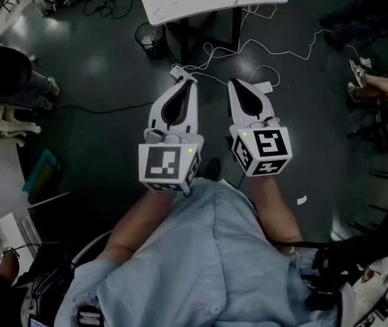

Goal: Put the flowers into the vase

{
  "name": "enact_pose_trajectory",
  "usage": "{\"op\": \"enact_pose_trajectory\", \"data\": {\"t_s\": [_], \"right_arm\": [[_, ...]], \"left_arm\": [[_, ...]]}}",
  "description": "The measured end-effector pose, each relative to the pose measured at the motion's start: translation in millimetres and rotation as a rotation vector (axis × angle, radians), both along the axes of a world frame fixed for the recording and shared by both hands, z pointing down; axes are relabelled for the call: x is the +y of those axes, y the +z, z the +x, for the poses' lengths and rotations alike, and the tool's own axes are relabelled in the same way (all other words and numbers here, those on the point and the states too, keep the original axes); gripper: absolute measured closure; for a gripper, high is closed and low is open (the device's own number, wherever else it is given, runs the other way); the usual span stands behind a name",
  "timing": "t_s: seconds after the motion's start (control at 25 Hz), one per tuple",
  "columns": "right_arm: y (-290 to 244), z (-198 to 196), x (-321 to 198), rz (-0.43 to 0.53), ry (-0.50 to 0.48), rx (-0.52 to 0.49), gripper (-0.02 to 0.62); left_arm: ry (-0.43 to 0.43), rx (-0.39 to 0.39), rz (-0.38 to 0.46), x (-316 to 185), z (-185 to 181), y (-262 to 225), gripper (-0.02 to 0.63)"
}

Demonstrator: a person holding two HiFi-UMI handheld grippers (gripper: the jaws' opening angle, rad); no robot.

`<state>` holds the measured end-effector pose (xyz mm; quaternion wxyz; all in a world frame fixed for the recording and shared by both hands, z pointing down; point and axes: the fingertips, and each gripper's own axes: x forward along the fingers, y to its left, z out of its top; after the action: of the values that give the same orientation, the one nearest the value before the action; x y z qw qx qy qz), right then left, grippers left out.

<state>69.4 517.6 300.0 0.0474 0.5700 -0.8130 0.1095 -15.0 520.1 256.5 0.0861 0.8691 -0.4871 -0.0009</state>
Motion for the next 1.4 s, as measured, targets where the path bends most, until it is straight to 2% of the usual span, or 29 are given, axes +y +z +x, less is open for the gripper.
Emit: {"op": "enact_pose_trajectory", "data": {"t_s": [0.56, 0.92, 1.24, 1.4], "right_arm": [[5.2, 30.7, 0.5, 0.004, 0.004, -0.021, 0.595], [13.1, 57.8, -11.5, -0.020, -0.034, -0.065, 0.594], [14.2, 67.4, -45.7, -0.029, -0.066, -0.066, 0.594], [24.3, 70.3, -82.8, -0.037, -0.065, -0.060, 0.594]], "left_arm": [[0.004, -0.028, 0.001, 1.5, 31.1, 9.9, 0.601], [-0.016, -0.055, -0.010, 2.4, 57.9, 19.9, 0.601], [-0.033, -0.053, -0.005, -33.2, 69.3, 19.0, 0.601], [-0.031, -0.043, -0.012, -72.5, 71.7, 30.4, 0.601]]}}
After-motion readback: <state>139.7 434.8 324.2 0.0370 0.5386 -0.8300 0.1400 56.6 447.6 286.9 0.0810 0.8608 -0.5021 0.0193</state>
